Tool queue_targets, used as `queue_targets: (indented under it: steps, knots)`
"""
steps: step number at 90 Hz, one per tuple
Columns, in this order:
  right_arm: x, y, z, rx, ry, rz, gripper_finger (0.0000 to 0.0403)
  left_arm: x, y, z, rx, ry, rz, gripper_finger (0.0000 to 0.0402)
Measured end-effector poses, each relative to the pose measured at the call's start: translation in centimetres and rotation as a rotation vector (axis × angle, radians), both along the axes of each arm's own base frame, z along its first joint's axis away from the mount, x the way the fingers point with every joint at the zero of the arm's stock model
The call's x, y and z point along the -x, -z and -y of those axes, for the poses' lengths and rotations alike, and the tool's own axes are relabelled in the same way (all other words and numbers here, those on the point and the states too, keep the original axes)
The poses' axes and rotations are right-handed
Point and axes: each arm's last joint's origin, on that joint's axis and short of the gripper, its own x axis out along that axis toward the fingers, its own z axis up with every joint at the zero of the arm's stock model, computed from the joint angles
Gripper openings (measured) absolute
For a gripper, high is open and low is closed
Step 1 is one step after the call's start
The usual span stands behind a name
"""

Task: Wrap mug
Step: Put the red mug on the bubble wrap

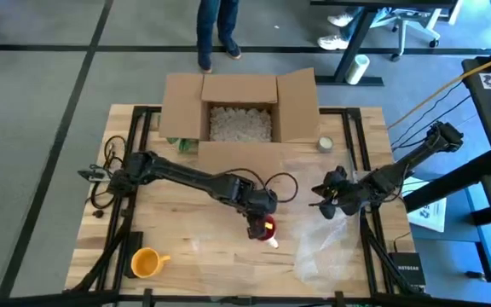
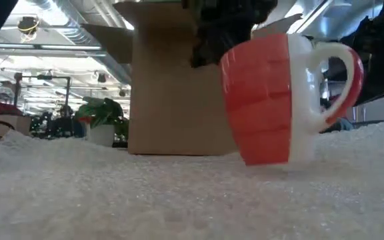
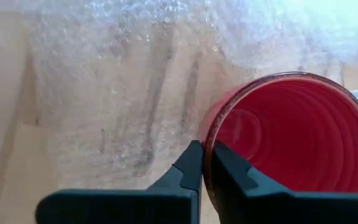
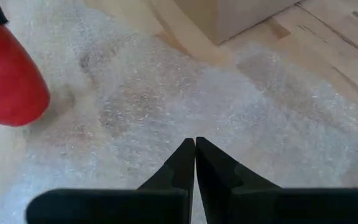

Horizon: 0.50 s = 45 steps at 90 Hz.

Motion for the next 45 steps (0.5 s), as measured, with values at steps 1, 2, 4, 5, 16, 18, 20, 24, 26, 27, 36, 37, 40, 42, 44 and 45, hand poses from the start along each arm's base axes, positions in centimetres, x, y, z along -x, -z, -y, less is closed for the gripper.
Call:
queue_targets:
  steps: [1, 2, 4, 5, 16, 18, 20, 24, 26, 27, 36, 37, 40, 42, 44, 45]
  knots:
    - [0.0, 0.0, 0.0, 0.001, -0.001, -0.001, 0.0000, 0.0, 0.1, 0.0, 0.000, -0.002, -0.004, 0.0000]
    - [0.0, 0.0, 0.0, 0.001, -0.001, -0.001, 0.0000, 0.0, 0.2, 0.0, 0.001, -0.004, -0.007, 0.0000]
    - [0.0, 0.0, 0.0, 0.002, -0.001, -0.001, 0.0000, -0.1, 0.3, 0.0, 0.002, -0.011, -0.009, 0.0000]
    - [0.0, 0.0, 0.0, 0.002, -0.002, -0.001, 0.0000, -0.1, 0.3, 0.0, 0.004, -0.015, -0.009, 0.0000]
    - [0.0, 0.0, 0.0, 0.017, -0.015, -0.008, 0.0000, 0.1, 0.9, 0.0, 0.003, -0.061, -0.062, 0.0000]
    - [0.0, 0.0, 0.0, 0.019, -0.016, -0.008, 0.0000, 0.2, 1.0, 0.0, 0.003, -0.072, -0.074, 0.0000]
    - [0.0, 0.0, 0.0, 0.020, -0.017, -0.008, 0.0000, 0.4, 1.0, 0.1, 0.001, -0.077, -0.088, 0.0000]
    - [0.0, 0.0, 0.0, 0.021, -0.018, -0.009, 0.0000, 0.8, 1.2, 0.2, -0.006, -0.091, -0.127, 0.0000]
    - [0.0, 0.0, 0.0, 0.021, -0.018, -0.009, 0.0000, 1.0, 1.2, 0.3, -0.010, -0.094, -0.147, 0.0000]
    - [0.0, 0.0, 0.0, 0.021, -0.018, -0.009, 0.0000, 1.1, 1.3, 0.3, -0.012, -0.095, -0.157, 0.0000]
    - [0.0, 0.0, 0.0, 0.021, -0.019, -0.009, 0.0000, 2.0, 1.5, 0.7, -0.033, -0.103, -0.236, 0.0000]
    - [0.0, 0.0, 0.0, 0.021, -0.019, -0.009, 0.0000, 2.0, 1.6, 0.8, -0.035, -0.103, -0.244, 0.0000]
    - [0.0, 0.0, 0.0, 0.021, -0.019, -0.009, 0.0000, 2.3, 1.7, 0.9, -0.040, -0.099, -0.268, 0.0000]
    - [0.0, 0.0, 0.0, 0.022, -0.019, -0.009, 0.0000, 2.5, 1.7, 1.0, -0.044, -0.097, -0.283, 0.0000]
    - [0.0, 0.0, 0.0, 0.021, -0.019, -0.009, 0.0000, 2.6, 1.8, 1.1, -0.046, -0.094, -0.298, 0.0000]
    - [0.0, 0.0, 0.0, 0.022, -0.019, -0.009, 0.0000, 2.7, 1.8, 1.2, -0.047, -0.093, -0.305, 0.0000]
